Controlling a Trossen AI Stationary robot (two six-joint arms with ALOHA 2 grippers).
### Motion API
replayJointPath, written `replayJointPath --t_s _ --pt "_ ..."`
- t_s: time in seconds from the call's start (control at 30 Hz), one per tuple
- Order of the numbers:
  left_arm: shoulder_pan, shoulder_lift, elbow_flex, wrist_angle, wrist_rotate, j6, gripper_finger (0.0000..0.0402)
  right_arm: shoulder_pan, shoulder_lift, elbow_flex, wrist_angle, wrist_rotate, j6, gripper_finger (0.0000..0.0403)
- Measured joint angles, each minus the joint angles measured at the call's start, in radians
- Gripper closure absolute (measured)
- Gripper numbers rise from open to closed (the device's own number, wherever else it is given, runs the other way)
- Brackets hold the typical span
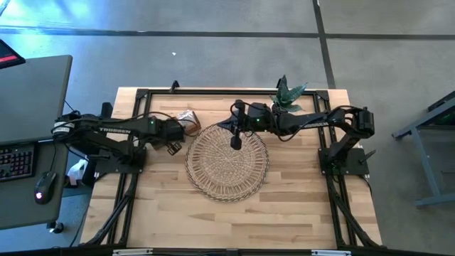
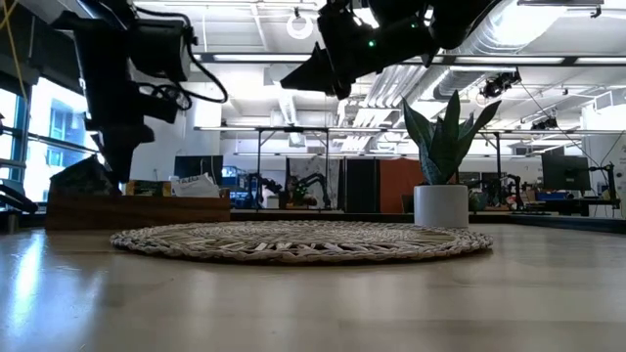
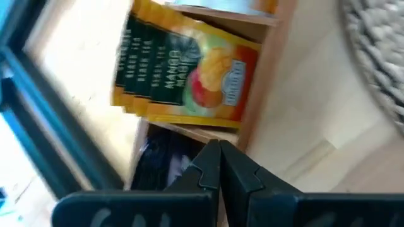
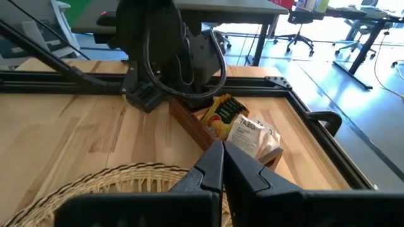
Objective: Pick & Place Tea
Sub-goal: Adjust the black tea bags in the left compartment of the wooden organizer
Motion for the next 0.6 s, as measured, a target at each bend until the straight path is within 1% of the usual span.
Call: replayJointPath --t_s 0.07,0.2,0.43,0.47,0.57,0.6 --pt "0.002 -0.006 0.005 0.004 0.018 0.020 0.0401 0.001 0.000 0.000 0.001 0.000 -0.001 0.0399" --pt "0.001 -0.006 0.025 -0.018 0.013 0.038 0.0401 0.001 0.000 0.000 0.000 0.000 -0.017 0.0401" --pt "-0.021 -0.006 0.100 -0.222 0.056 -0.089 0.0401 0.001 0.001 0.000 0.000 0.000 -0.019 0.0399" --pt "-0.027 -0.006 0.100 -0.235 0.068 -0.097 0.0401 0.001 0.001 0.000 -0.001 0.000 -0.019 0.0400" --pt "-0.051 -0.006 0.080 -0.247 0.163 -0.138 0.0401 0.001 0.001 0.000 -0.001 -0.003 -0.019 0.0401" --pt "-0.066 -0.006 0.070 -0.247 0.174 -0.151 0.0401 0.001 0.001 0.000 -0.001 -0.008 -0.019 0.0401"
